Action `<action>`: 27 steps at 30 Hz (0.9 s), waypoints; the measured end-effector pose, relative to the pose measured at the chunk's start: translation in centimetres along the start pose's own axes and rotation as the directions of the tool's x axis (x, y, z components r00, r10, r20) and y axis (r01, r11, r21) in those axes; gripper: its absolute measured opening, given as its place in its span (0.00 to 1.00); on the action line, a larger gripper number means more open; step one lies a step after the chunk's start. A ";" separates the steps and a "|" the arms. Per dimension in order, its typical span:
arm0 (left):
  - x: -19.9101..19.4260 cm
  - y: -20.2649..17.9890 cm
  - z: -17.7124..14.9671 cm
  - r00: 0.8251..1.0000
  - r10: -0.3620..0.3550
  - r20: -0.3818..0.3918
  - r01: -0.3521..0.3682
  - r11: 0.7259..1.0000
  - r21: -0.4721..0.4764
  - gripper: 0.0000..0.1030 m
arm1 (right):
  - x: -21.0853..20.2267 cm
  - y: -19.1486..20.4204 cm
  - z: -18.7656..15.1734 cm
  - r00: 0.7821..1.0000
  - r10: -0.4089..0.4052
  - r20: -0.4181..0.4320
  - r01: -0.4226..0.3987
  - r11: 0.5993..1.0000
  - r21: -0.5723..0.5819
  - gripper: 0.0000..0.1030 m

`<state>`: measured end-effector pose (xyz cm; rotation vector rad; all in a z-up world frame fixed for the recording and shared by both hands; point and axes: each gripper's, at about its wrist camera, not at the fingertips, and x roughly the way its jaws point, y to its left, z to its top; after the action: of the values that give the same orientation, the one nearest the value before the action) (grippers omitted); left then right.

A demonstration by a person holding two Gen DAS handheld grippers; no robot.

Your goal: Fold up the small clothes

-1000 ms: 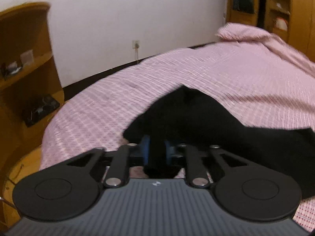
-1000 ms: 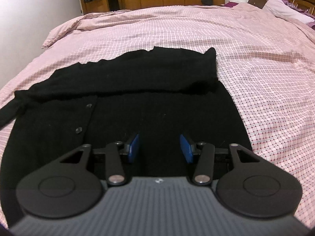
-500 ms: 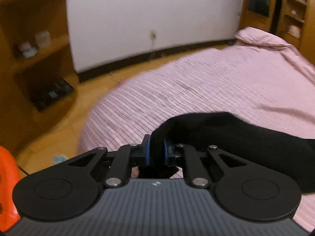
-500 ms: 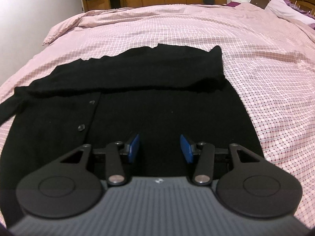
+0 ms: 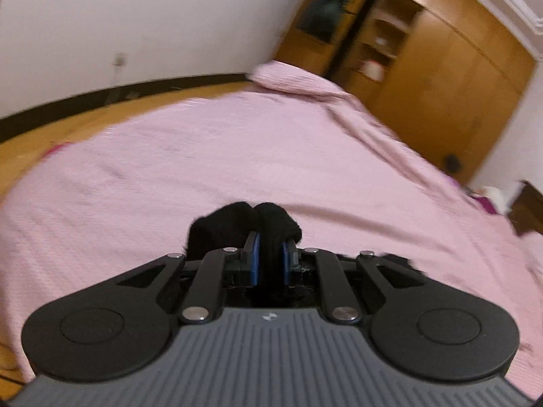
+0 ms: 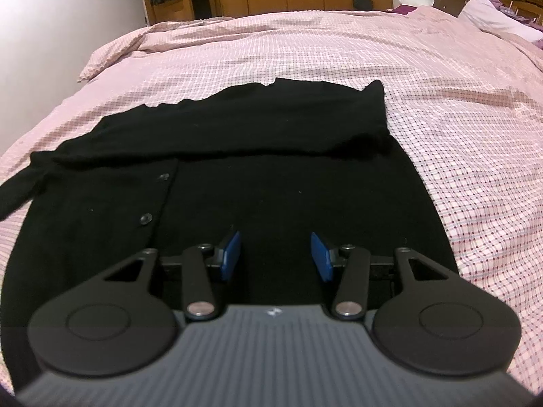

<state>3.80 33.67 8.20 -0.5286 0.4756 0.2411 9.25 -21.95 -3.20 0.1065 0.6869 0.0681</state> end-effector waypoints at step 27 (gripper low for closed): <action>9.6 -17.7 -14.5 0.942 -0.074 -0.327 0.178 0.937 0.300 0.46 | -0.8 -1.2 -0.4 1.000 0.012 0.022 -0.013 0.999 0.046 0.47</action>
<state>12.74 12.00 0.05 -0.2691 0.7708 -0.0518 8.41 -23.15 -3.19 0.1553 0.6663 0.0636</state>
